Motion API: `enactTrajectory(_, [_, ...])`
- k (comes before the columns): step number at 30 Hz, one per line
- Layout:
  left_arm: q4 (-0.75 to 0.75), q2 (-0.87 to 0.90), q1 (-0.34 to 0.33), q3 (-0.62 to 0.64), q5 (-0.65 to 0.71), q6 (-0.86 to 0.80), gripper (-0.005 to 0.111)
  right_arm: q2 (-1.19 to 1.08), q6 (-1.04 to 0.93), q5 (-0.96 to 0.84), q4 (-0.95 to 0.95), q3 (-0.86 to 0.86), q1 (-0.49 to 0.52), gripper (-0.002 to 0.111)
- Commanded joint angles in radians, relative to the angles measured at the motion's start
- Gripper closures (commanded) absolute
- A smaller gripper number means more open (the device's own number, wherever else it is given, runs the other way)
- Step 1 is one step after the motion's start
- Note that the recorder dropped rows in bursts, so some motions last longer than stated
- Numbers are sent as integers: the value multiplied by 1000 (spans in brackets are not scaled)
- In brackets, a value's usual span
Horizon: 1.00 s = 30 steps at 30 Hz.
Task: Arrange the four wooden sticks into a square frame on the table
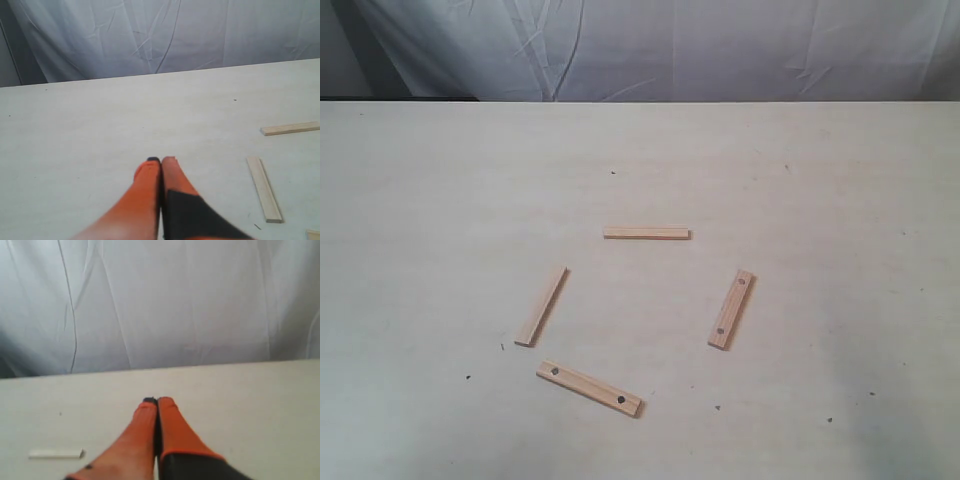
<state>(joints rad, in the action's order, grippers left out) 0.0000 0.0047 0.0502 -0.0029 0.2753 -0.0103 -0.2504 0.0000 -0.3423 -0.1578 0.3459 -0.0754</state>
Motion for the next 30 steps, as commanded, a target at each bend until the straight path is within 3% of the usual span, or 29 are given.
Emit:
enactTrajectory(1, [0, -5, -1, 3, -13, -1, 107, -198, 0, -109, -3, 139, 5, 109])
enactTrajectory(7, [0, -5, -1, 3, -13, -1, 107, -312, 0, -6, -13, 148, 5, 109])
enactTrajectory(12, [0, -5, -1, 3, -13, -1, 107, -441, 5, -61, -37, 162, 5, 109])
enactTrajectory(22, [0, -5, -1, 3, -13, -1, 107, -961, 64, -289, -150, 379, -5, 109])
enactTrajectory(30, [0, -5, -1, 3, -13, -1, 107, -1259, 222, -280, -132, 542, -244, 109])
